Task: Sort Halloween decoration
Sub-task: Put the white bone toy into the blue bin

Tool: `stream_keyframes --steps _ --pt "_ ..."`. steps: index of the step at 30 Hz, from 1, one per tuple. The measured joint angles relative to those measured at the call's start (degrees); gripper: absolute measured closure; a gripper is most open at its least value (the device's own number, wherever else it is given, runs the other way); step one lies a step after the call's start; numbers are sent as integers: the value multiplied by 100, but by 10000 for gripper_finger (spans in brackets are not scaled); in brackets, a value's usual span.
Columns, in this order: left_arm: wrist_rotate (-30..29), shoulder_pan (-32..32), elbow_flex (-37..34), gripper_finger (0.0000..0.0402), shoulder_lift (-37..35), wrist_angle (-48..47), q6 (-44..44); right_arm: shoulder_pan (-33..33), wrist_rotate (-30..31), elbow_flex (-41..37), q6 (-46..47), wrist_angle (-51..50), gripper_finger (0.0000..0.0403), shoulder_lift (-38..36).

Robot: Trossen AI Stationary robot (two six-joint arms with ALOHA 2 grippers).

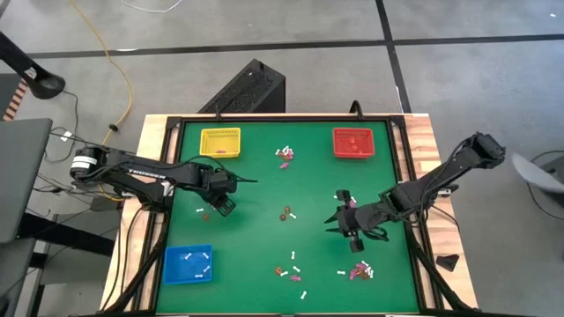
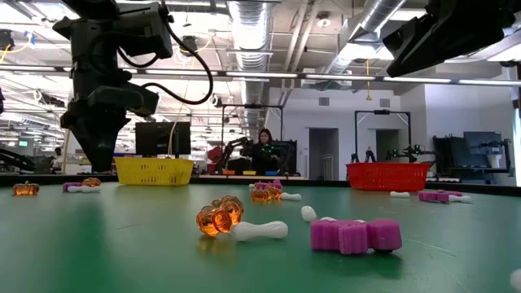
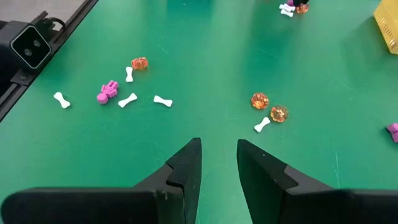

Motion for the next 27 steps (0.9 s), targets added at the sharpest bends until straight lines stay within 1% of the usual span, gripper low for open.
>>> stream_keyframes --steps 6,18,20,22,27 --pt "-36 -250 0 308 2 79 -205 0 -1 0 5 -2 270 0" --pt "-665 -636 -2 308 4 126 -798 0 -3 0 60 0 270 0" --pt "-784 -690 -105 308 4 304 -939 0 -3 0 58 0 270 0" --pt "-776 -730 -263 308 7 452 -1007 0 -2 0 58 0 270 0" --pt "-1036 -733 -439 308 7 489 -1155 0 -3 0 58 0 270 0"
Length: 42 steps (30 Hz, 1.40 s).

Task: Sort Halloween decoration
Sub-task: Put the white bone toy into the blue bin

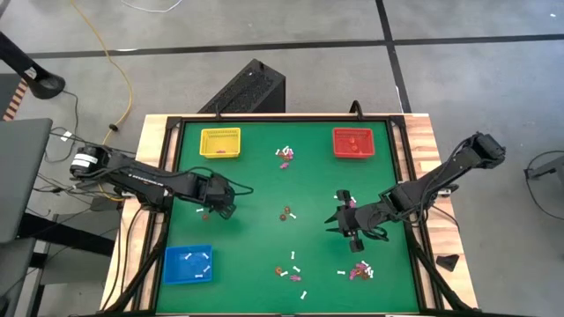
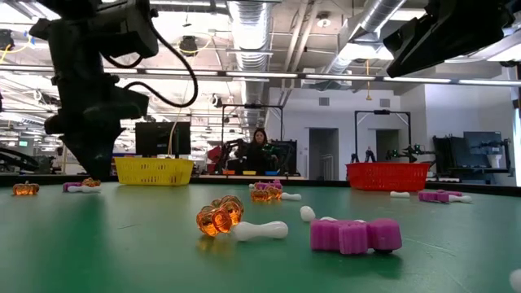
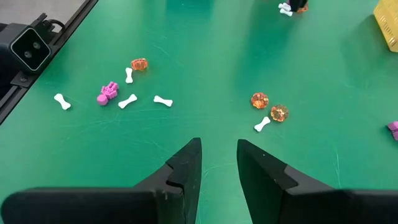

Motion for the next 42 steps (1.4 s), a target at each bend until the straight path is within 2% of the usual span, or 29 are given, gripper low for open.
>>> stream_keyframes --steps 7,19,33,42 --pt "463 -5 -207 308 -2 469 34 -1 0 0 -2 0 270 0" --pt "498 -3 -466 308 -17 735 -47 -2 0 7 -4 0 270 -2" --pt "516 1 -448 309 -2 942 1317 -2 0 7 -5 16 270 -2" --pt "384 69 -445 346 0 1029 2109 -2 0 7 -5 26 270 -2"
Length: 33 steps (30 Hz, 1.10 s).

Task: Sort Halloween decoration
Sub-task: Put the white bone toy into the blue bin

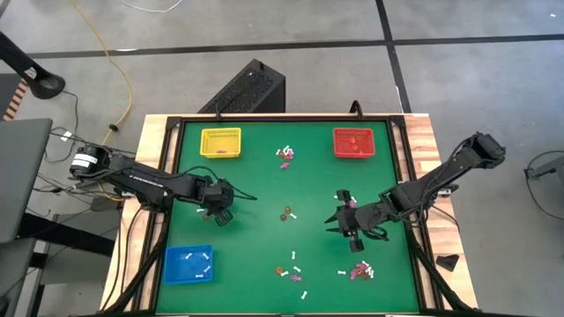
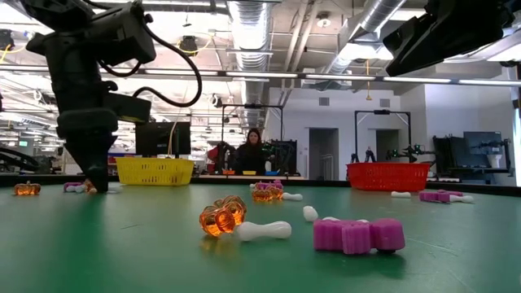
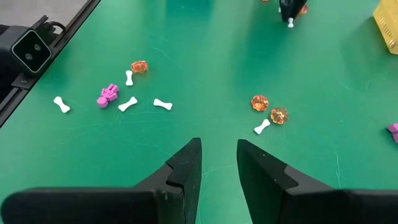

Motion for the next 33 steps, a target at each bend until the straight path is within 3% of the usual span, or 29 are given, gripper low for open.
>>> stream_keyframes --steps 7,14,24,28,33 --pt "-14 98 5 397 0 92 303 0 0 0 1 -2 270 0" --pt "500 82 264 401 0 -69 550 0 0 -1 -1 -2 270 0" --pt "685 -146 928 401 0 -185 1214 0 0 -2 -2 -5 270 0" --pt "1250 -424 1054 401 -1 -186 1389 0 0 -2 31 -13 270 0" --pt "2303 -1068 1058 401 -2 -188 709 44 -1 -2 95 -32 270 0"
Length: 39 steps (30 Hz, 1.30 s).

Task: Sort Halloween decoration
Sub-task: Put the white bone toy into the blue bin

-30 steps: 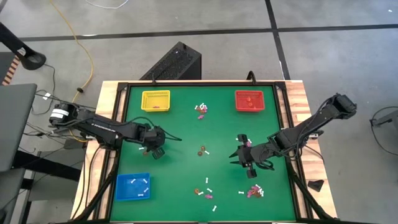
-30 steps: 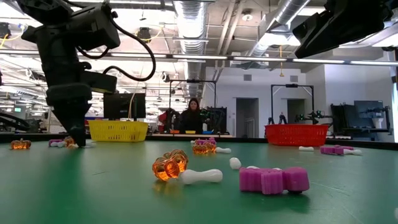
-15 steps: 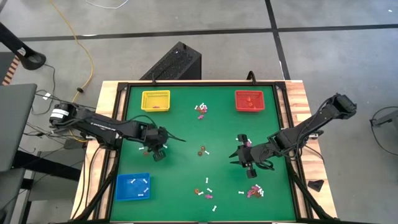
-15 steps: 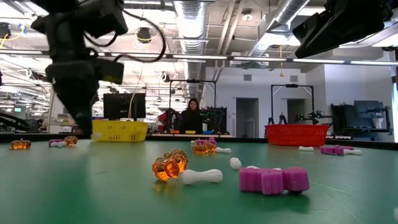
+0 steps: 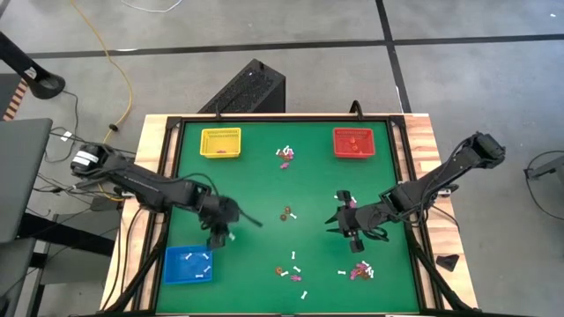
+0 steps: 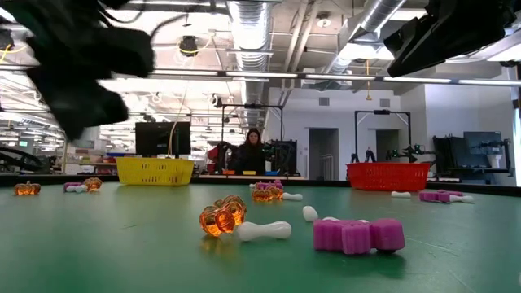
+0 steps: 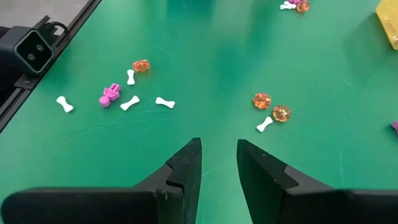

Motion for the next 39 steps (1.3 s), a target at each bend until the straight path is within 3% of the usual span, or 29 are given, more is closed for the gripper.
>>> stream_keyframes --steps 14,21,29,39 --pt "-203 -1635 0 401 -131 757 -1884 102 8 -7 15 31 270 0" --pt "-754 -2401 0 401 -697 341 -3041 102 10 -7 15 99 270 2" --pt "-789 -2937 0 401 -938 -1327 -5263 102 19 -7 11 98 270 2" --pt "-694 -2904 0 359 -938 -1392 -5277 102 22 -7 0 284 270 2"
